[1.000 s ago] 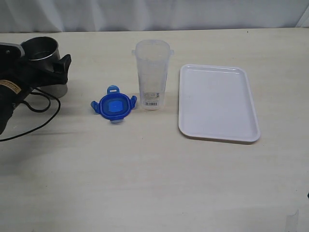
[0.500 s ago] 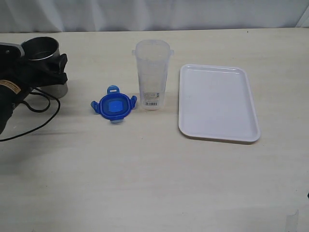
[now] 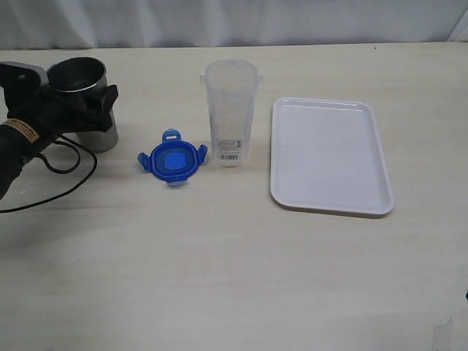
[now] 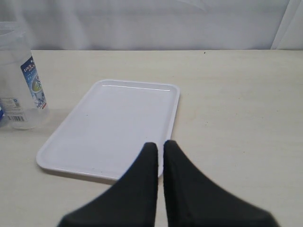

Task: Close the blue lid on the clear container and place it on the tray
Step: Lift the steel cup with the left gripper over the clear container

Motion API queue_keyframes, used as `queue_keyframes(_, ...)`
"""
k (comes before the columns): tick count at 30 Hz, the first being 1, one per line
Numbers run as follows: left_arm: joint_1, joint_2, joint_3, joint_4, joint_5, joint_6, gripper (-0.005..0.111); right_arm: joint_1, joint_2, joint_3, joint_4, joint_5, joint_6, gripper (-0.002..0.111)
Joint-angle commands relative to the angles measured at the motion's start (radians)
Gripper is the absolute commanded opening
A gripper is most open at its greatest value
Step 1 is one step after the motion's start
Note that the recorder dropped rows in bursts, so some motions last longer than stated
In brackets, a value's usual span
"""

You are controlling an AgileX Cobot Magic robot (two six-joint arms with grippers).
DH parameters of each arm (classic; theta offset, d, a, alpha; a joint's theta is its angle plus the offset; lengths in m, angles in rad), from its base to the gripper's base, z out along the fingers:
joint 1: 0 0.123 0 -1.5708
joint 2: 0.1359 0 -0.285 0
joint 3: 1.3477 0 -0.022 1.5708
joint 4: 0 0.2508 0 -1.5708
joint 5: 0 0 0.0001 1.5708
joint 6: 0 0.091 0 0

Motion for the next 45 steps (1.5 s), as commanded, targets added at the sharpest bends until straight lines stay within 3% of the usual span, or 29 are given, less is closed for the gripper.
queue_keyframes(1, 0.001, -0.057, -0.046, 0.009, -0.037, -0.054, 0.0, -0.005, -0.005, 0.004, -0.008, 0.0, -0.006, 0.004)
queue_keyframes(14, -0.011, -0.161, -0.3, 0.198, 0.262, -0.294, 0.0, -0.005, -0.005, 0.004, -0.008, 0.0, -0.006, 0.004)
queue_keyframes(23, -0.13, -0.161, -0.471, 0.217, 0.366, -0.301, 0.0, -0.005, -0.005, 0.004, -0.008, 0.0, -0.006, 0.004)
queue_keyframes(28, -0.207, -0.161, -0.557, 0.222, 0.5, -0.301, 0.0, -0.005, -0.005, 0.004, -0.008, 0.0, -0.006, 0.004)
queue_keyframes(36, -0.287, -0.161, -0.577, 0.221, 0.498, -0.275, 0.0, -0.005, -0.005, 0.004, -0.008, 0.0, -0.006, 0.004)
queue_keyframes(45, -0.32, -0.161, -0.577, 0.255, 0.498, -0.275, 0.0, -0.005, -0.005, 0.004, -0.008, 0.0, -0.006, 0.004)
